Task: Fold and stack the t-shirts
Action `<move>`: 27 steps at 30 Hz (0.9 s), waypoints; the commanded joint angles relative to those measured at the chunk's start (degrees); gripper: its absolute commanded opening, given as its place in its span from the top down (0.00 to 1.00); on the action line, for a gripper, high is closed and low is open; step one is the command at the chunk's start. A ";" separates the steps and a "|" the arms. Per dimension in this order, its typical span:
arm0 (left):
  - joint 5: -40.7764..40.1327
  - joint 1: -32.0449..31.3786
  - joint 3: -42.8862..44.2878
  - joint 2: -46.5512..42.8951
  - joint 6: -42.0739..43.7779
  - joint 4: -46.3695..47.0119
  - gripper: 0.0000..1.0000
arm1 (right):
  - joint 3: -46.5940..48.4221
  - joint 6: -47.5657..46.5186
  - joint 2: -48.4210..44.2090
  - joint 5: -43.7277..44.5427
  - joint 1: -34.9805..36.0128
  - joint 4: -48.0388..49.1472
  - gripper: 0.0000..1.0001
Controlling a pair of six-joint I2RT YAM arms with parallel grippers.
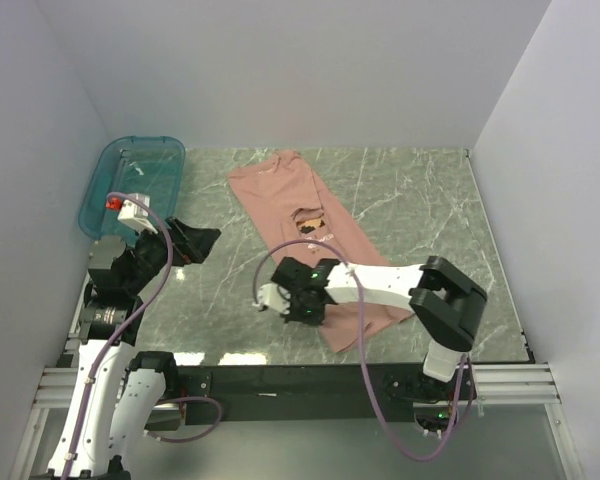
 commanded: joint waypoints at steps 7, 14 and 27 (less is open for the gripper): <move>1.84 -0.13 4.18 -0.67 3.66 -2.30 0.00 | 10.01 -2.45 -1.38 -14.04 1.58 -8.24 0.53; 15.88 -1.00 1.20 3.80 2.79 5.33 0.01 | 2.36 -13.07 -20.19 -22.38 -14.21 -14.30 0.36; -19.94 -59.25 6.03 24.46 16.14 -3.10 0.08 | -17.16 -62.03 -38.50 -40.84 -56.94 -24.13 0.29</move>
